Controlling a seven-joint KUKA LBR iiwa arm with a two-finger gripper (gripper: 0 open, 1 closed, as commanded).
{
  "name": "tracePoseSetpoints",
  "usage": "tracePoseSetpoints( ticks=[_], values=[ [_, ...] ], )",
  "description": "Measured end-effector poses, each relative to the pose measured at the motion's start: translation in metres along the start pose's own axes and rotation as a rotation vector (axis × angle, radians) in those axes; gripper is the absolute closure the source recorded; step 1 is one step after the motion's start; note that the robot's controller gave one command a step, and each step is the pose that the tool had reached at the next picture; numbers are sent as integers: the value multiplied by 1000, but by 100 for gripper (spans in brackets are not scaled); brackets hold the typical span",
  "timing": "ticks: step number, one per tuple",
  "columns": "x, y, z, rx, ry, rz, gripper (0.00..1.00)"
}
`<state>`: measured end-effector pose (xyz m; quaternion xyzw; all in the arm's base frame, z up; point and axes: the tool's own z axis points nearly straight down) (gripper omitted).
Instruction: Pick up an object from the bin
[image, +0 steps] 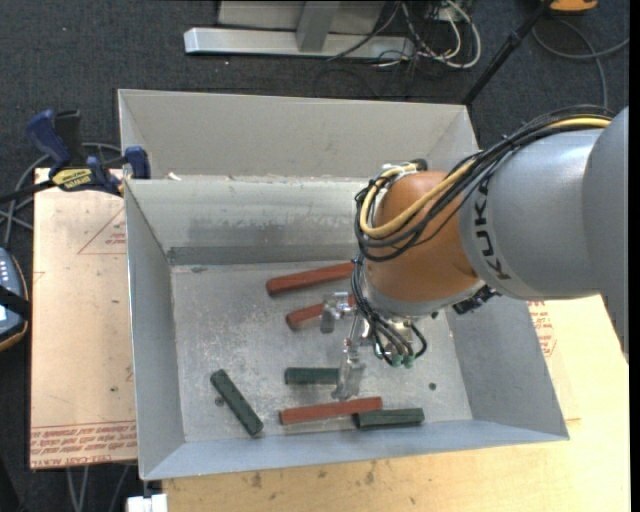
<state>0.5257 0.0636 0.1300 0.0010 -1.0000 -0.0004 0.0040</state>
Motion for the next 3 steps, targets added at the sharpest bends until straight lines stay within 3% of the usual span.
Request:
tracePoseSetpoints(
  ticks=[1,2,3],
  values=[
    [1,28,60,1,-4,-313,0],
    [-1,28,58,0,-11,-310,100],
    [-3,106,-87,1,-18,-622,100]
  ],
)
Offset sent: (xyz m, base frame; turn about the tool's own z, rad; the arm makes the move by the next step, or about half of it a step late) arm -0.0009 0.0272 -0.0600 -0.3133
